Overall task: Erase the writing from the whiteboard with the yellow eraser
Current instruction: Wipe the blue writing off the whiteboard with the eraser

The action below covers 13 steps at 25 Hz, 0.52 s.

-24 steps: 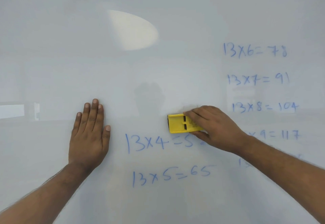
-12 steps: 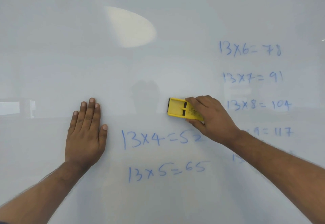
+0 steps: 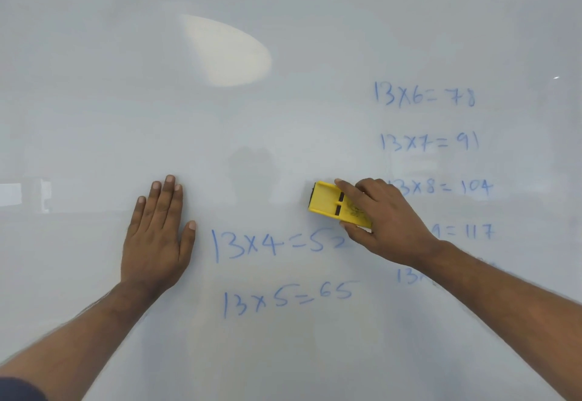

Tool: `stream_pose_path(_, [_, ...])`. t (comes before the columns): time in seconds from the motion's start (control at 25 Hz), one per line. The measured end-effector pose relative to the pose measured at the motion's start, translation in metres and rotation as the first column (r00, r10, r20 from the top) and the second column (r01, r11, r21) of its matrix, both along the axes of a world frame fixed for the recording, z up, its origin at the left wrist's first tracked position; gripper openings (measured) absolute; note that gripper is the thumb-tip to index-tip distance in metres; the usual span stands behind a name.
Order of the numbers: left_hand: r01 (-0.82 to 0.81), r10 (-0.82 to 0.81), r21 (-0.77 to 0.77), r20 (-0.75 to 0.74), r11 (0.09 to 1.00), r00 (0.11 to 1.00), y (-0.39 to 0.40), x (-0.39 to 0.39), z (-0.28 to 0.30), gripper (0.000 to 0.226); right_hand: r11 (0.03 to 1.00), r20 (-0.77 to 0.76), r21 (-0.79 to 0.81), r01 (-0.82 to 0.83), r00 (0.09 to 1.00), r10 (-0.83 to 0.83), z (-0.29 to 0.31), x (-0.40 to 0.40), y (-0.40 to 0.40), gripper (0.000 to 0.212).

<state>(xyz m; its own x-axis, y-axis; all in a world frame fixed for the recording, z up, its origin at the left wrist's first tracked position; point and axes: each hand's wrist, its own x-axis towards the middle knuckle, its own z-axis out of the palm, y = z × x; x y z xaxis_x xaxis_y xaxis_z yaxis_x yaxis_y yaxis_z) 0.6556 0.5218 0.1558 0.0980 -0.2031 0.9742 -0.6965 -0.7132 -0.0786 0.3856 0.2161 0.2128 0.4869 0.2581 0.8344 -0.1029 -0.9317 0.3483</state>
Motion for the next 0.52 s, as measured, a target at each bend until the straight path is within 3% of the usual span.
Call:
stream_pose_path(0.36, [-0.006, 0.007, -0.04, 0.03, 0.999, 1.0, -0.01, 0.005, -0.004, 0.062, 0.988, -0.073, -0.094, -0.122, 0.991, 0.115, -0.025, 0.055, 0.06, 0.061])
stream_pose_path(0.52, [0.0, 0.003, -0.049, 0.06, 0.999, 0.998, -0.01, 0.006, -0.007, 0.061, 0.981, -0.036, -0.081, -0.177, 0.984, 0.175, -0.019, 0.089, 0.091, 0.056])
